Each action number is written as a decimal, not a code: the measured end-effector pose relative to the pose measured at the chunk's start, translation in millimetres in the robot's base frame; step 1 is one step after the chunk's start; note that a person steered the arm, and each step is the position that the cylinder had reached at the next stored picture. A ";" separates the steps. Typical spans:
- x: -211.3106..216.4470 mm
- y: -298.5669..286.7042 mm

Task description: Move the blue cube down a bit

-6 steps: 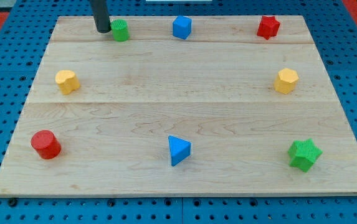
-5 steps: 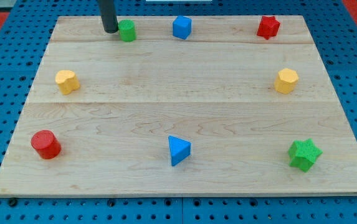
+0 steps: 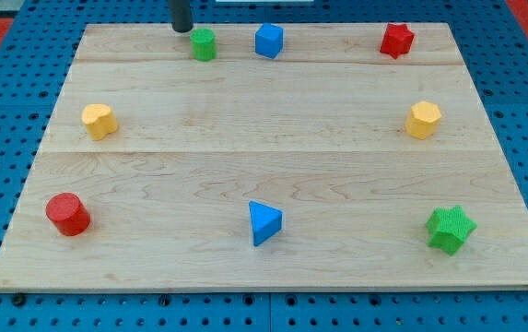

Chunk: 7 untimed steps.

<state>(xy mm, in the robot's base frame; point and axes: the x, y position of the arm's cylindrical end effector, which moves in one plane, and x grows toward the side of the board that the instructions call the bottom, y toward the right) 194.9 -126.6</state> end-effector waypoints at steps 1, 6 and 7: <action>0.4 46.7; -1.0 131.6; -1.0 134.9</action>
<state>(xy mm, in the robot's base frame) 193.9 8.3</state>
